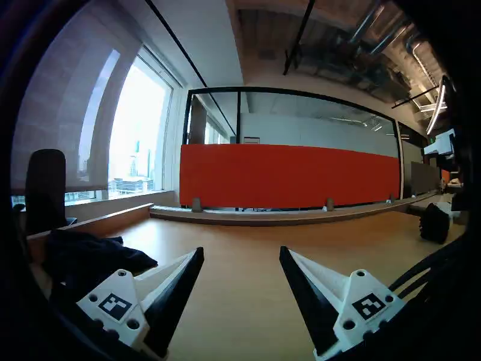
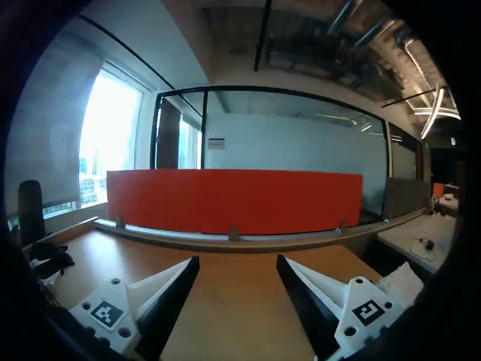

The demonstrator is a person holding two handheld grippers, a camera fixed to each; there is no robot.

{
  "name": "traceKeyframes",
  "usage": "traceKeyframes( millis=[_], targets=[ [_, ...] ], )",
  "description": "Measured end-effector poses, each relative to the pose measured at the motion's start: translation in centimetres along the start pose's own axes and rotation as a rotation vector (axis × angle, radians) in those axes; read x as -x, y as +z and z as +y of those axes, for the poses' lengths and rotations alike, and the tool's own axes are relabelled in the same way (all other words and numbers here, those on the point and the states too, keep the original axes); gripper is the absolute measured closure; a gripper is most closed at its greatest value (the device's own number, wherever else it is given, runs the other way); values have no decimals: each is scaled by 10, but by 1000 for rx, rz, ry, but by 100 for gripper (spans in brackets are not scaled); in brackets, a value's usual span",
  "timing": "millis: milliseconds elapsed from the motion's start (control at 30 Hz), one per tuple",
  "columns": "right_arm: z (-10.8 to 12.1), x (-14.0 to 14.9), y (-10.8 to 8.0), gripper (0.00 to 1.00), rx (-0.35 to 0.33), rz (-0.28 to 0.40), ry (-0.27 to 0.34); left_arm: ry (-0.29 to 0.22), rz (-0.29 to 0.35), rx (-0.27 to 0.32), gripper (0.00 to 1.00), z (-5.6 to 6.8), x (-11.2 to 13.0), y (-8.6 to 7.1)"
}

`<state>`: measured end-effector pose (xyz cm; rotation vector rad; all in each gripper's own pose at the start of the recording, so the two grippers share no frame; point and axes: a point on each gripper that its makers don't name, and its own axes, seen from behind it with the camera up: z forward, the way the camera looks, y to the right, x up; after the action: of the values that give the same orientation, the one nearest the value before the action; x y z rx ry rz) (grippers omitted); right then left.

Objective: Fold towel

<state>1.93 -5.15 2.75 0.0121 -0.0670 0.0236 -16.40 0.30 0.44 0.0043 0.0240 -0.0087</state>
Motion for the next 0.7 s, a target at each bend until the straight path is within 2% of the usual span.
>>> traceKeyframes(
  millis=[267, 700],
  targets=[
    [5, 6, -1, 0, 8, -6, 8, 22, -11, 6, 7, 2, 5, -1],
    [10, 2, -6, 0, 3, 9, 10, 27, -15, 5, 7, 3, 7, 2]
  ],
)
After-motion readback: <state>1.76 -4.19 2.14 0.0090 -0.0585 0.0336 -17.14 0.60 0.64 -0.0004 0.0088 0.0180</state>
